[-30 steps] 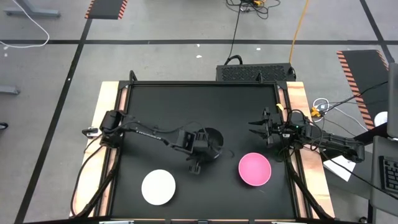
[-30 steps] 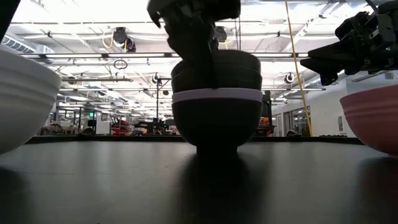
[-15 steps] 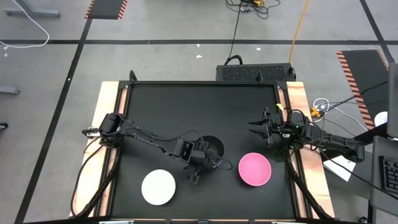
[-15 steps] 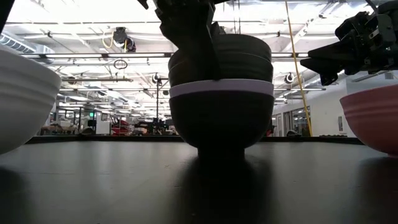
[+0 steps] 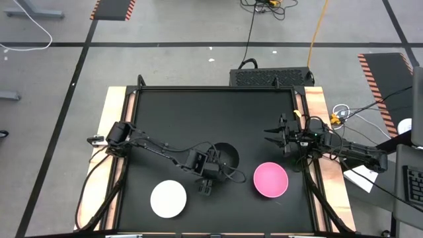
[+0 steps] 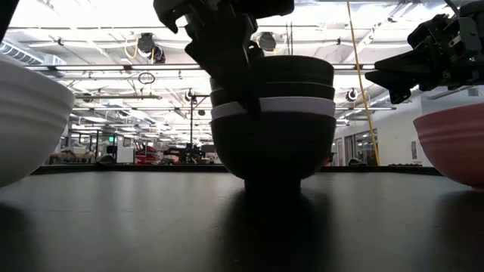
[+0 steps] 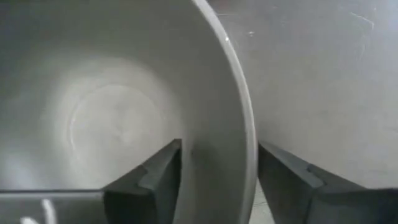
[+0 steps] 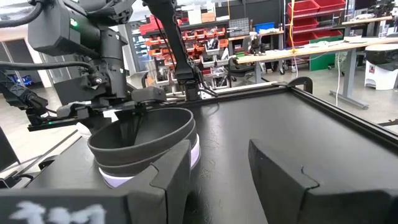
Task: Nest bowls inside each other
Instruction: Stack the black bowls on top of the purple bowl, then stack the pink bowl on top of the black bowl
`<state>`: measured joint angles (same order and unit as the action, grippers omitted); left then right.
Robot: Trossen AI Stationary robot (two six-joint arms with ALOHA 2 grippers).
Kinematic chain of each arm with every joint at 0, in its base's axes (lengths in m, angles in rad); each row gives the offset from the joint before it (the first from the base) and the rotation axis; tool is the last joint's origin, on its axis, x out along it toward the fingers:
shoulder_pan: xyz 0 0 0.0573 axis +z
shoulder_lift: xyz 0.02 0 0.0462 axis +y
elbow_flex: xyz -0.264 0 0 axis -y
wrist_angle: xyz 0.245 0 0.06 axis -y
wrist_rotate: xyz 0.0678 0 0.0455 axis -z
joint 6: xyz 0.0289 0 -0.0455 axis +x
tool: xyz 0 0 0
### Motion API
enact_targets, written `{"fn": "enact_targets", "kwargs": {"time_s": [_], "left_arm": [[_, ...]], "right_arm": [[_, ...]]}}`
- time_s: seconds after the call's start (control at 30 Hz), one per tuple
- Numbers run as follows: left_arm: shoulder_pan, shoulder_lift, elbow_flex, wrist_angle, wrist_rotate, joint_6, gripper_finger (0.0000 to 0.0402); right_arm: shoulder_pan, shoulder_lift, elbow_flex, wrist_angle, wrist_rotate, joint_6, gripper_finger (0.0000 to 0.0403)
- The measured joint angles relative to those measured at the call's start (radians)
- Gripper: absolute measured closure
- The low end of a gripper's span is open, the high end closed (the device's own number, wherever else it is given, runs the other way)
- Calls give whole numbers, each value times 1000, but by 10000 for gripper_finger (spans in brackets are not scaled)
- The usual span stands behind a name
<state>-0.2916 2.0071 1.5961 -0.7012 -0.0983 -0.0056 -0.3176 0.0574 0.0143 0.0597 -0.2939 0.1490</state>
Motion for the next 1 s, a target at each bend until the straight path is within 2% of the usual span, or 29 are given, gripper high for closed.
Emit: {"fn": "enact_targets", "kwargs": {"time_s": [0.2, 0.53, 0.67, 0.77, 0.83, 0.9, 1.0], "left_arm": [[-2, -3, 69, -67, -34, 6, 170], [-19, -5, 273, -204, -67, 84, 167], [7, -6, 338, -292, -90, 100, 167], [38, -42, 331, -277, -75, 98, 167], [59, -79, 299, -220, -21, 107, 167], [80, -123, 251, -160, 42, 130, 167], [107, -212, 137, -40, 72, 132, 167]], "right_arm": [[0, 0, 0, 0, 0, 0, 250], [0, 0, 0, 0, 0, -3, 250], [0, 0, 0, 0, 0, -1, 250], [0, 0, 0, 0, 0, 4, 250], [0, 0, 0, 0, 0, 4, 250], [0, 0, 0, 0, 0, 3, 250], [0, 0, 0, 0, 0, 3, 250]]}}
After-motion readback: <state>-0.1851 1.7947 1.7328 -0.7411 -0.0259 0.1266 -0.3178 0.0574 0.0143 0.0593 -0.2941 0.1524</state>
